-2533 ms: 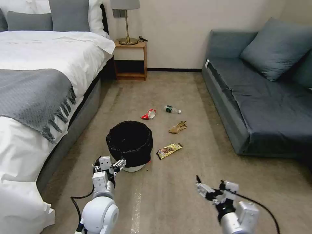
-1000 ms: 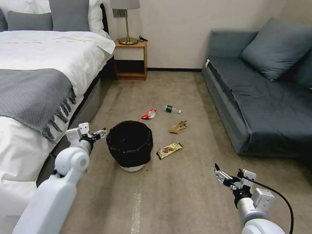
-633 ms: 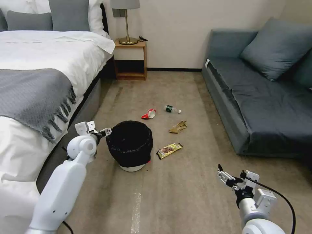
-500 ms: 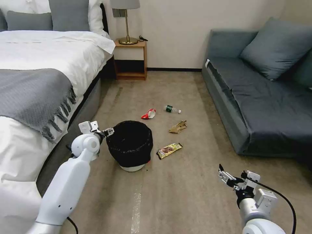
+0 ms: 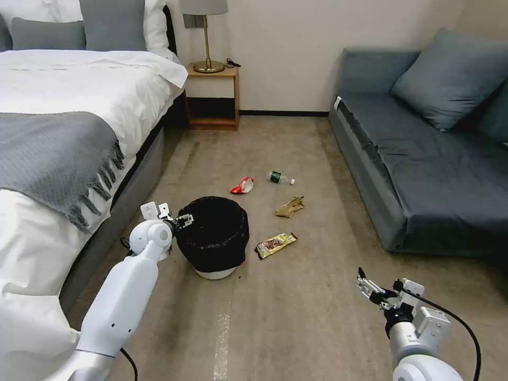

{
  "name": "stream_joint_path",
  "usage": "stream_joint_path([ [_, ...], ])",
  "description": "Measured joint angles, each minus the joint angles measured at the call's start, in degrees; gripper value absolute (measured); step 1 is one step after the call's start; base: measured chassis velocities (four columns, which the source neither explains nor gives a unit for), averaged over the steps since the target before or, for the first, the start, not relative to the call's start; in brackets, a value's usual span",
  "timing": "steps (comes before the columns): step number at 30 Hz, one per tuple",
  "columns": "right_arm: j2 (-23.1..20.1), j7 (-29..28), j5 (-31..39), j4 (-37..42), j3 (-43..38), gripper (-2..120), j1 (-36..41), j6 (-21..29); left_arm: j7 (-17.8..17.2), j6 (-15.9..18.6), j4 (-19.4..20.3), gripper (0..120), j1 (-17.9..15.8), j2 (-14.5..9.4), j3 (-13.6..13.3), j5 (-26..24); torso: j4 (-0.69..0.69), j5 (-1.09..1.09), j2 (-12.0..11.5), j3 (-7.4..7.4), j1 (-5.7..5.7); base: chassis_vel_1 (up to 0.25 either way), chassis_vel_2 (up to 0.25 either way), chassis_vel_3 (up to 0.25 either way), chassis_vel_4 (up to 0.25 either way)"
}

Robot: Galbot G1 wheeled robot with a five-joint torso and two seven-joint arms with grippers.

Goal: Pick up the trash bin, then pick up the garbage on the floor and place it into the trash bin.

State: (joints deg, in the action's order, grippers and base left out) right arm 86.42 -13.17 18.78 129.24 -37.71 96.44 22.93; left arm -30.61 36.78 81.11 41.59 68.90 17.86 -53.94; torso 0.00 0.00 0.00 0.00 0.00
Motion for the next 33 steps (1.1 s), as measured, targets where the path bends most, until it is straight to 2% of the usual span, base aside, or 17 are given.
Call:
stream_joint_path([
  [4, 0.2, -0.5, -0.3, 0.7, 0.7, 100, 0.5, 0.2, 0.2, 0.5, -1.1, 68, -0.1, 1.1, -0.2, 0.4, 0.0, 0.0, 0.0, 0.0, 0.0, 0.0, 0.0, 0.0, 0.0],
  [5, 0.2, -0.5, -0.3, 0.7, 0.7, 100, 0.5, 0.2, 0.2, 0.5, -1.1, 68, -0.1, 1.1, -0.2, 0.4, 0.0, 0.0, 0.0, 0.0, 0.0, 0.0, 0.0, 0.0, 0.0],
  [7, 0.1, -0.7, -0.5, 0.9, 0.9, 100, 0.9, 0.3, 0.2, 0.6, -1.2, 58, 0.1, 1.3, -0.4, 0.5, -0.01, 0.0, 0.0, 0.0, 0.0, 0.0, 0.0, 0.0, 0.0],
  [9, 0.0, -0.7, -0.6, 1.0, 0.9, 100, 1.1, 0.4, 0.2, 0.6, -1.1, 55, 0.3, 1.3, -0.4, 0.5, -0.01, 0.0, 0.0, 0.0, 0.0, 0.0, 0.0, 0.0, 0.0],
  [12, -0.1, -0.7, -0.8, 1.1, 0.9, 100, 1.4, 0.4, 0.4, 0.6, -0.2, 40, 0.8, 0.8, -0.1, 0.6, -0.01, 0.0, 0.0, 0.0, 0.0, 0.0, 0.0, 0.0, 0.0],
  [14, -0.1, -0.7, -0.9, 1.1, 0.9, 100, 1.5, 0.4, 0.5, 0.6, 0.0, 36, 0.9, 0.7, 0.0, 0.6, -0.01, 0.0, 0.0, 0.0, 0.0, 0.0, 0.0, 0.0, 0.0],
  [17, 0.3, -0.7, -2.1, 1.1, 2.0, 100, 2.0, 0.4, 1.6, 0.7, 0.9, 22, 2.1, -0.1, 0.6, 0.9, -0.01, 0.0, 0.0, 0.0, 0.0, 0.0, 0.0, 0.0, 0.0],
  [19, 0.5, -0.7, -2.6, 1.1, 2.4, 100, 2.0, 0.4, 2.1, 0.6, 1.1, 19, 2.4, -0.3, 0.8, 1.3, 0.0, -0.01, 0.0, 0.0, 0.0, 0.0, 0.0, 0.0, 0.0],
  [22, 1.2, -0.9, -4.9, 0.6, 3.9, 100, 2.4, 0.0, 3.4, 0.4, 2.2, 7, 3.8, -1.1, 1.4, 3.0, 0.0, -0.01, 0.0, 0.0, 0.0, 0.0, 0.0, 0.0, 0.0],
  [27, 2.7, -1.2, -6.7, 0.2, 5.9, 100, 3.0, -0.5, 4.0, 0.4, 3.6, 5, 5.6, -2.2, 2.2, 3.7, 0.0, -0.01, 0.0, 0.0, 0.0, 0.0, 0.0, 0.0, 0.0],
  [33, 3.7, -1.2, -7.2, 0.2, 6.6, 100, 3.3, -0.5, 4.3, 0.2, 4.2, 5, 6.1, -3.1, 2.5, 3.8, -0.01, -0.01, 0.0, 0.0, 0.0, 0.0, 0.0, 0.0, 0.0],
])
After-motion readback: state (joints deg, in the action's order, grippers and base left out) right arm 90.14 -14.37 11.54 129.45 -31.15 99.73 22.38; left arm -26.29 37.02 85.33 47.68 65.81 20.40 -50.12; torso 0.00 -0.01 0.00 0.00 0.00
